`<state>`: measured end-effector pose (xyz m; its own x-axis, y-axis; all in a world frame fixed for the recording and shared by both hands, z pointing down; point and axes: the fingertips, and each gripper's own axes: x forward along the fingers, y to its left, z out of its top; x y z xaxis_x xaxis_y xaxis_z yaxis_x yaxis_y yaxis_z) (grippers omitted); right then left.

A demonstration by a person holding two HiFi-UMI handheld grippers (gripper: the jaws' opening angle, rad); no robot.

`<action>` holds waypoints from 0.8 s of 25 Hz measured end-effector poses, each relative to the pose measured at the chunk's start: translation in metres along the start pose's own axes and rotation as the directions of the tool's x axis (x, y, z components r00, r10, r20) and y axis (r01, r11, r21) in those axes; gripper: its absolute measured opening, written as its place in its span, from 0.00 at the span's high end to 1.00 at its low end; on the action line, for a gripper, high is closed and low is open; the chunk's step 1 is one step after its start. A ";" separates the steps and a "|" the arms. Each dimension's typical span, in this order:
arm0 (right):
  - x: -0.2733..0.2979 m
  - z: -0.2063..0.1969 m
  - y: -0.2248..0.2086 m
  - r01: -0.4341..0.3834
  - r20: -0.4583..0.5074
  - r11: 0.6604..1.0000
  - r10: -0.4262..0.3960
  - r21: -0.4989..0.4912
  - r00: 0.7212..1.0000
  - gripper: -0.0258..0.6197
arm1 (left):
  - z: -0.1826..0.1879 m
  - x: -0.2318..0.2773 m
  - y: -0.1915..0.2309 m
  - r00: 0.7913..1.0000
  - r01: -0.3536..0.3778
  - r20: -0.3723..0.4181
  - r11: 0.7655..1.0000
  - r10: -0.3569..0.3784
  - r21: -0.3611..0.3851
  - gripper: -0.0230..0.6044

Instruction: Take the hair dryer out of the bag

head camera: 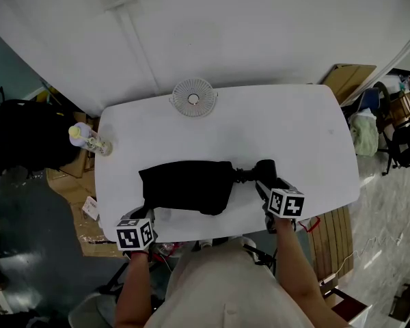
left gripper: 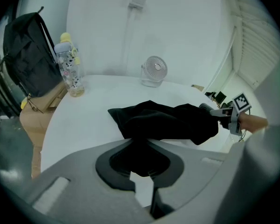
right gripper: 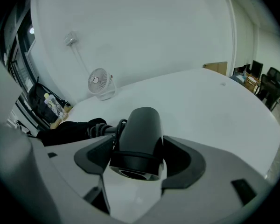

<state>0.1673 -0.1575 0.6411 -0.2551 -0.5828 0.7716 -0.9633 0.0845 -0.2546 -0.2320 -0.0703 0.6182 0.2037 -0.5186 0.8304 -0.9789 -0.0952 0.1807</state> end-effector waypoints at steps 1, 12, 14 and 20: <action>0.000 -0.002 0.000 0.000 -0.002 1.000 0.000 0.001 1.000 0.42 | 0.000 -0.003 0.006 1.000 -0.014 0.003 1.000 0.014 -0.008 0.91; 0.001 -0.011 0.001 -0.009 -0.019 1.000 0.009 -0.008 1.000 0.42 | -0.011 -0.027 0.065 0.987 -0.156 0.020 0.983 0.158 -0.093 0.91; 0.000 -0.009 0.001 -0.005 -0.018 1.000 0.005 -0.012 1.000 0.42 | -0.013 -0.029 0.067 0.985 -0.167 0.022 0.981 0.170 -0.099 0.91; 0.001 -0.012 0.003 -0.029 -0.027 0.999 0.028 -0.031 0.999 0.42 | -0.015 -0.025 0.059 0.991 -0.130 0.017 0.989 0.132 -0.072 0.88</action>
<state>0.1630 -0.1486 0.6481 -0.2838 -0.5581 0.7797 -0.9578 0.1265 -0.2581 -0.2946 -0.0499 0.6163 0.0725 -0.5414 0.8377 -0.9935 0.0349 0.1086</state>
